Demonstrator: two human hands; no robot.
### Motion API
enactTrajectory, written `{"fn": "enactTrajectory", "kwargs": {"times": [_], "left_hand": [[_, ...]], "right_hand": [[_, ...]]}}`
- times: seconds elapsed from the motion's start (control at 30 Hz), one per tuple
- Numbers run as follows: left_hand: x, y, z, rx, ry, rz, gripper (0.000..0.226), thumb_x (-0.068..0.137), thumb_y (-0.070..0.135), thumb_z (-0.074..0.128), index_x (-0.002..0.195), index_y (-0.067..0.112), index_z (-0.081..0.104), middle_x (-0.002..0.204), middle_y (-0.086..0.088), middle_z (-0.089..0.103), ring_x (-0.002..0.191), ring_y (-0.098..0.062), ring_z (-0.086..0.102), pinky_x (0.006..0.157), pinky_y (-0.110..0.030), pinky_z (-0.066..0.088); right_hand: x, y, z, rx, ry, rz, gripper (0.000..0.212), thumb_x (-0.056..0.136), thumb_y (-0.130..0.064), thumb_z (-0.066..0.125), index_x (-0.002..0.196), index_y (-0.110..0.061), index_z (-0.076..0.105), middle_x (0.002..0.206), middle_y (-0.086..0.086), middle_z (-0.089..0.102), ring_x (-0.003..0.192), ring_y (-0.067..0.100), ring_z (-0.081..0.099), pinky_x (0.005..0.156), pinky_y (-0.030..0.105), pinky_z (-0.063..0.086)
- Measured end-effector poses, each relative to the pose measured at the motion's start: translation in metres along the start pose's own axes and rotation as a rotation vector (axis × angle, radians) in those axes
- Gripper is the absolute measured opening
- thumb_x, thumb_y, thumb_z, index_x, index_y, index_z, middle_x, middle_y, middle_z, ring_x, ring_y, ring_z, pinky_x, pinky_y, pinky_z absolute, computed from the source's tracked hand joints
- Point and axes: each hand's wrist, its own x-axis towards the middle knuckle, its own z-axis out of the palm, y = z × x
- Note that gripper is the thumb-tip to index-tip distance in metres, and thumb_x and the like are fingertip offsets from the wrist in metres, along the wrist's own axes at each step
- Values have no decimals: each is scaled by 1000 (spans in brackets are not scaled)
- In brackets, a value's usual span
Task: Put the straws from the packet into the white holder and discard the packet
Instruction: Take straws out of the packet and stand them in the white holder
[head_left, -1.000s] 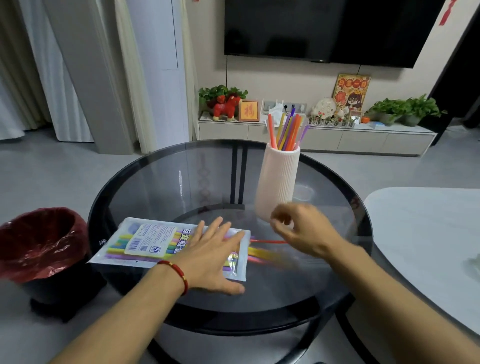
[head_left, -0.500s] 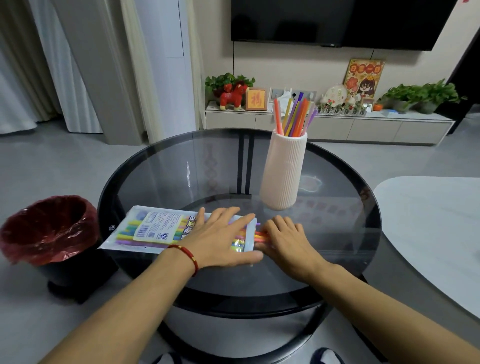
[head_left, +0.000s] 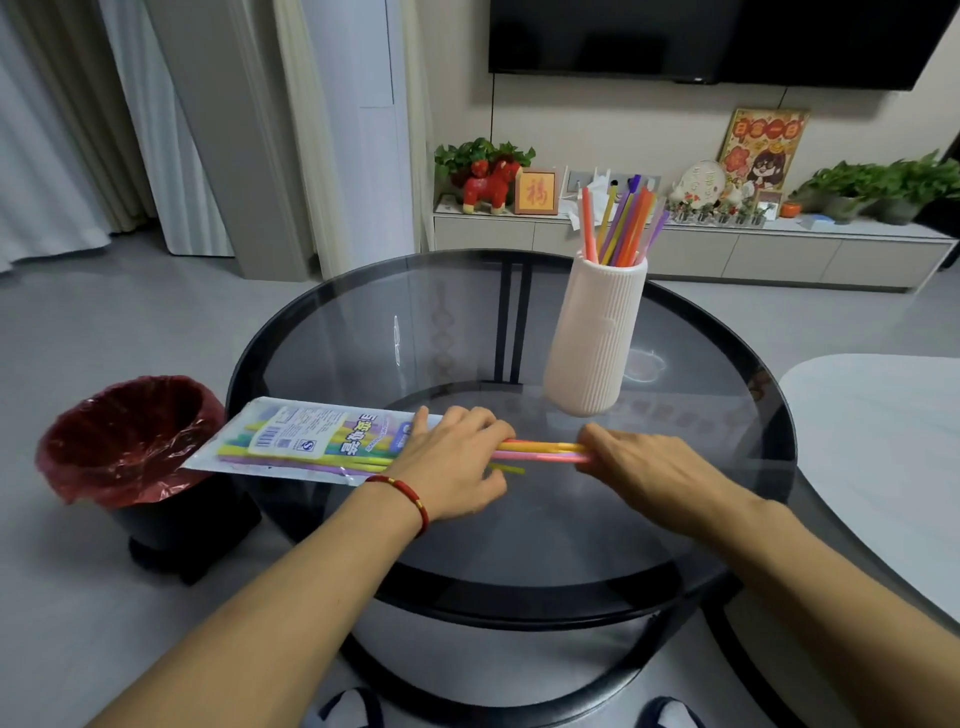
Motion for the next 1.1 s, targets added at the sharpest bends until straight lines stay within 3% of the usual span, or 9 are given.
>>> {"fn": "enactTrajectory", "kwargs": {"times": [0.13,0.23,0.3,0.4,0.5,0.63,0.83,1.0,1.1], "left_hand": [[4,6,2,93,12,-10,28,98,44,41,120,26,46,132,0,45,124,-26,41,112,-64,22],[6,11,2,139,19,-17,26,103,39,35,120,22,45,134,-3,43,122,-29,41,111,-63,23],[8,12,1,110,63,-32,26,104,39,33,118,21,45,134,-2,43,121,-28,41,111,-63,23],[10,14,-5,35,163,-78,24,104,36,35,117,20,47,137,-1,40,126,-27,39,113,-64,20],[13,20,-7,21,233,-98,20,104,33,37,116,20,47,137,-1,40,128,-26,37,114,-65,18],[13,41,3,-5,193,-32,23,101,28,40,122,20,46,139,-1,39,133,-25,33,114,-67,17],[16,32,4,-33,143,-93,26,100,36,42,119,21,49,131,-1,44,128,-25,35,114,-62,20],[12,34,13,-39,90,-30,20,103,35,36,108,19,45,126,-2,44,127,-25,34,112,-66,18],[16,31,11,-85,40,-47,22,99,43,43,103,21,43,125,-2,49,125,-25,37,111,-61,23]], "right_hand": [[-9,2,-16,31,27,12,26,105,-52,44,104,-27,49,91,-9,60,73,20,55,63,39,47],[-14,10,-26,154,76,83,22,95,-49,67,109,-33,60,93,-15,64,82,14,66,70,33,56],[-22,25,-32,483,114,244,34,87,-42,80,115,-32,64,91,-11,70,75,10,68,64,26,56],[-38,39,-25,1214,142,469,56,74,-30,86,122,-16,62,78,6,65,52,16,53,43,25,38],[-30,10,-9,1398,41,411,52,75,-31,83,120,-12,66,81,7,55,53,14,45,44,24,26],[13,-48,7,1662,325,429,30,93,-32,73,107,-6,72,79,15,50,57,14,37,47,24,25],[32,-45,3,1652,643,714,26,99,-15,60,76,-6,67,53,7,48,46,15,39,39,23,29],[29,-52,6,1613,480,572,27,99,-23,66,78,-5,67,56,11,60,45,17,50,37,24,35],[33,-48,-9,1426,555,615,24,94,-14,60,73,-2,65,52,13,55,43,19,48,37,23,37]]}}
